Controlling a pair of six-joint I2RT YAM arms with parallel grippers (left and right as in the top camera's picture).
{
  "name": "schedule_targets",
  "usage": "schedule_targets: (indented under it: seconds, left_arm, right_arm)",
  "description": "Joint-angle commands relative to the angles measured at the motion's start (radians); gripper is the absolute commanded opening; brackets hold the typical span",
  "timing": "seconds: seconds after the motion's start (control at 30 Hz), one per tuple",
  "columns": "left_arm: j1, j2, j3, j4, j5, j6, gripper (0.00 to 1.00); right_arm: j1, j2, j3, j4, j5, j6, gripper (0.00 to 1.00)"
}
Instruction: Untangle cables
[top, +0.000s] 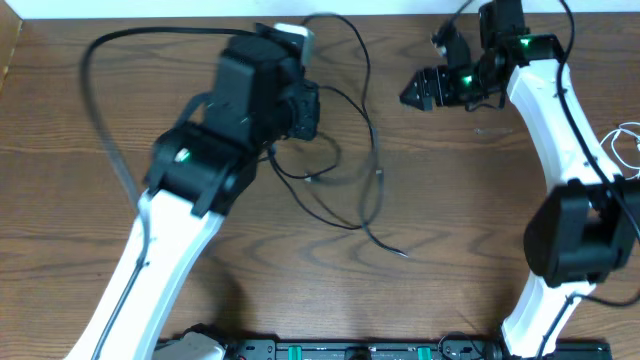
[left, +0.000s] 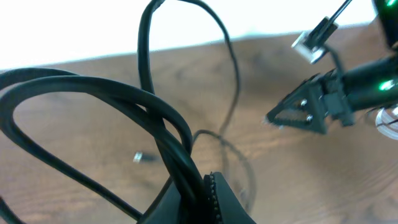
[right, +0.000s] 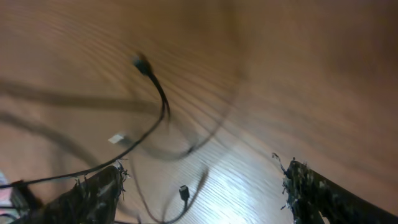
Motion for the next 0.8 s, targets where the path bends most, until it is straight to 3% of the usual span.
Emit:
schedule_targets:
  seconds: [0.0,0.33,0.77]
  left_arm:
    - [0.021,-0.042,0.006,0.033,-0.006,-0.006,0.08]
    - [0.037,-0.040,0.006,0.073,0.072,-0.065,0.08]
    - [0.081,-0.040,0.006,0.101,0.078,-0.301,0.08]
  right_arm:
    - [0.012,-0.109,0.010,0.048,-0.132,-0.002,0.83]
    - [0.048,-0.199,0.009,0.095,-0.257,-0.021,0.89]
    - [0.241,-0.171,0.009,0.196,-0.265,-0.040,0.89]
